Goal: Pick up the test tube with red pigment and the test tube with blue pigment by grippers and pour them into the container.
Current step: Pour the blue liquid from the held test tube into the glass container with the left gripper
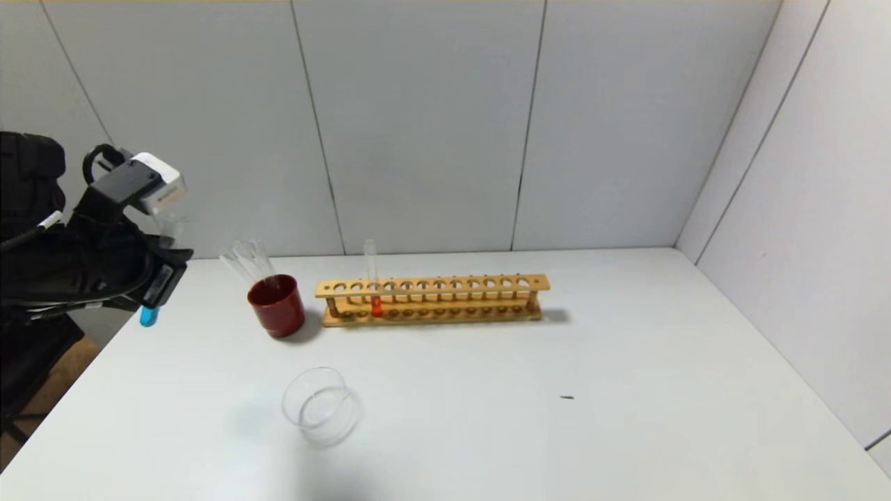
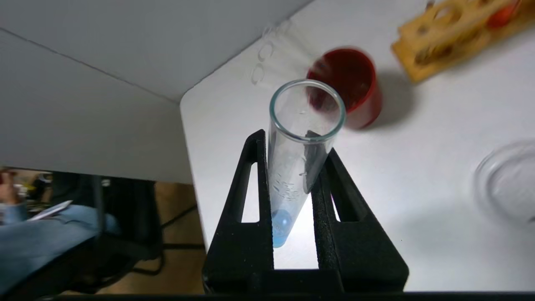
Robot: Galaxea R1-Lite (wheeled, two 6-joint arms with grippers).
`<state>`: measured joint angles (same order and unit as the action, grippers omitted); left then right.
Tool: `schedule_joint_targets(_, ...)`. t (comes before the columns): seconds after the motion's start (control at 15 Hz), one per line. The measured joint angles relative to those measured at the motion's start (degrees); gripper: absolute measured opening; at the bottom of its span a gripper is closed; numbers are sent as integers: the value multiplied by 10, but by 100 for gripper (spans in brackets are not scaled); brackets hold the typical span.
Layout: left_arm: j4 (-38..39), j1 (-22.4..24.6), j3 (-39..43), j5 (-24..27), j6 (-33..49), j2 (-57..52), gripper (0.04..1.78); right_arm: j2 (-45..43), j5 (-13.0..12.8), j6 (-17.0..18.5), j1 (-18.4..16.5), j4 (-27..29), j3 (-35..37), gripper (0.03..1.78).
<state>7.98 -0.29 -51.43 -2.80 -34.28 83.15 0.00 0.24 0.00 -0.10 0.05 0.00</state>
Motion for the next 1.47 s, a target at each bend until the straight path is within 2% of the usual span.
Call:
schedule_joint_targets(0.2,-47,10,-16,-37,-86,24,32,0,0,0,0,0,0,175)
schedule_joint_targets(0.53,-76,8,-80,-45,-130,90,32,0,0,0,0,0,0,175)
schedule_joint_targets(0.8,-100,-8,-101,-66,-229,121,32,0,0,0,0,0,0,175)
schedule_joint_targets(1.13,-95,-47,-120,-82,-228,153,32,0,0,0,0,0,0,175)
schedule_joint_targets(1.47,-97,-57,-102,-83,-238,141,32,0,0,0,0,0,0,175)
